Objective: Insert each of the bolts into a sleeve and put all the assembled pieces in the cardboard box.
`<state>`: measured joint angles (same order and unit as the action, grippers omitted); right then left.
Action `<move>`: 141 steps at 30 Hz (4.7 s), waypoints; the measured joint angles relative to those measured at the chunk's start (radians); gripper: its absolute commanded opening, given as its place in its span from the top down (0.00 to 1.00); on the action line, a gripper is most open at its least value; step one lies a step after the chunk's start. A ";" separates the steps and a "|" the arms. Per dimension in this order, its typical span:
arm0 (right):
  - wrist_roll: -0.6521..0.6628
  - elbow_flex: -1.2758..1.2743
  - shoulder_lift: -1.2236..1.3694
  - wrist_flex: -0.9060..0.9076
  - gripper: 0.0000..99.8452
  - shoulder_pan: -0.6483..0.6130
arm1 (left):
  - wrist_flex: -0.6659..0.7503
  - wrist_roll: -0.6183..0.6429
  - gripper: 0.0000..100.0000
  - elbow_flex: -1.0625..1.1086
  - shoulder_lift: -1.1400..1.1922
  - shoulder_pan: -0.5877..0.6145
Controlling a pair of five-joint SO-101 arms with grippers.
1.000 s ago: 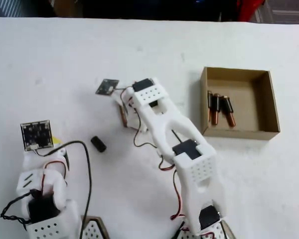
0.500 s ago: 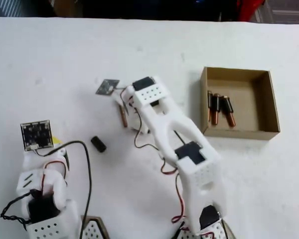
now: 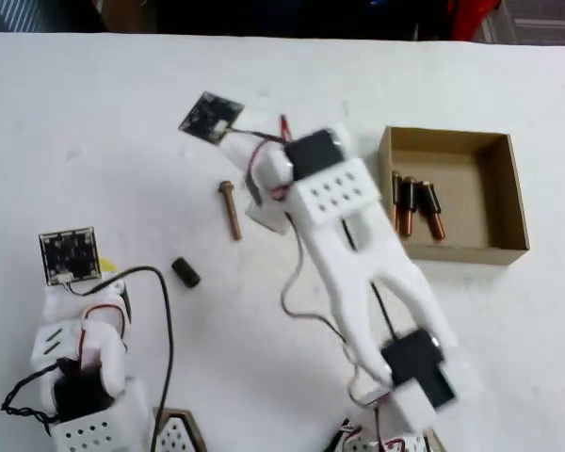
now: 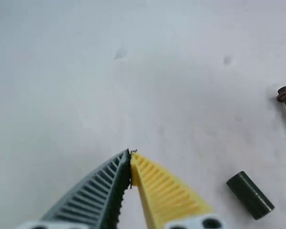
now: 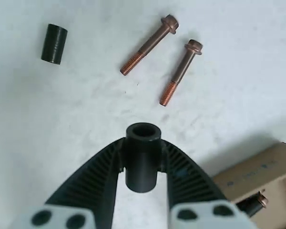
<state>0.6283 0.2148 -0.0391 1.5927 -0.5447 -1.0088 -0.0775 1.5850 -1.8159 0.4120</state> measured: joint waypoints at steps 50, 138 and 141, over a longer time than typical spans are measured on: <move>-0.173 -1.252 -1.445 -0.422 0.98 0.137 | 0.063 0.008 0.98 0.069 0.000 -0.311; -0.457 -1.880 -1.751 -1.108 0.98 0.238 | -0.034 0.496 0.72 -1.212 1.880 -0.637; -0.457 -1.880 -1.751 -1.109 0.98 0.238 | -0.034 0.508 0.78 -1.237 1.919 -0.637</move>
<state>0.1711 -1.6648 -1.7898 0.4833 -0.3069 -1.0426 0.4304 0.3483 0.1036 -0.2248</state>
